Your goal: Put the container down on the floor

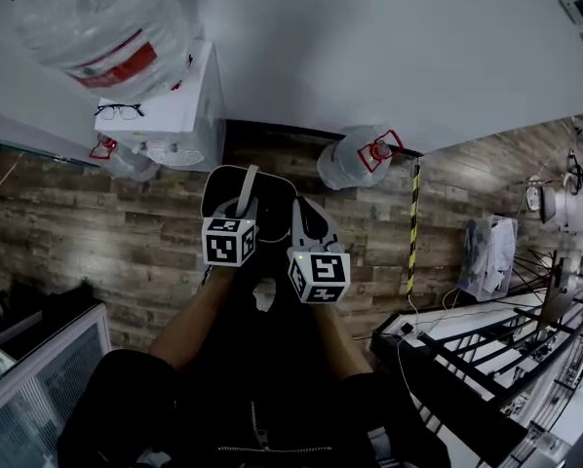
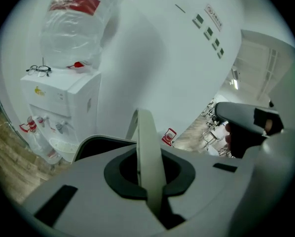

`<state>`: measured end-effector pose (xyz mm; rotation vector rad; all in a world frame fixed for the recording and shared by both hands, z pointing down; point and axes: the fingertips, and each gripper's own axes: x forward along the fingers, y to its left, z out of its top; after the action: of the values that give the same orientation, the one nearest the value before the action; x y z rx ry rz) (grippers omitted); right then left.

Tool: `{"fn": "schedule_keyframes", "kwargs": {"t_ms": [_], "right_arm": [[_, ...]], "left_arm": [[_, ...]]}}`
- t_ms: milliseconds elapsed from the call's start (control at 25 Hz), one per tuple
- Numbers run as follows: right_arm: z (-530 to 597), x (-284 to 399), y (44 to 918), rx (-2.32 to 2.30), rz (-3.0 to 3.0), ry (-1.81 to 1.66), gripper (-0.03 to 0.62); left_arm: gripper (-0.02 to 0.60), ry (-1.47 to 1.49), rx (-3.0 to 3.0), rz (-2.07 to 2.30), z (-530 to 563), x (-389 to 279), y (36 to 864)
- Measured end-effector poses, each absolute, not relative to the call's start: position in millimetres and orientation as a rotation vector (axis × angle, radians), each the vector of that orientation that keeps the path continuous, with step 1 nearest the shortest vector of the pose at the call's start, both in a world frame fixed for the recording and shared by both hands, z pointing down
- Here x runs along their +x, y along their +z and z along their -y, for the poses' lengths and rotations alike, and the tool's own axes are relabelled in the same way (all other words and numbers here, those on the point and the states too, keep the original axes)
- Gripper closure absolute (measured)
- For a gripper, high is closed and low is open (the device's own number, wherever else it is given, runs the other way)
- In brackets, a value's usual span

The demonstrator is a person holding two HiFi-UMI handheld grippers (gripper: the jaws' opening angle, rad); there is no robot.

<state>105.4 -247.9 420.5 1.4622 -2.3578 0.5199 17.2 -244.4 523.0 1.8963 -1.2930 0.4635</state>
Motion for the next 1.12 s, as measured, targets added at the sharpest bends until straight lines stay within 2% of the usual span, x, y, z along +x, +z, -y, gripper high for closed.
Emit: {"fn": "schedule_keyframes", "kwargs": {"t_ms": [560,1120], "right_arm": [[389,114,515,1.333,2.402,0.601,0.583],[470,61,672,1.152,2.524,0.511,0.583]], "left_arm": [[0.565,0.469,1.783,1.359,382,19,642],[0.565,0.528,1.771,1.423,481,-21,803]]}}
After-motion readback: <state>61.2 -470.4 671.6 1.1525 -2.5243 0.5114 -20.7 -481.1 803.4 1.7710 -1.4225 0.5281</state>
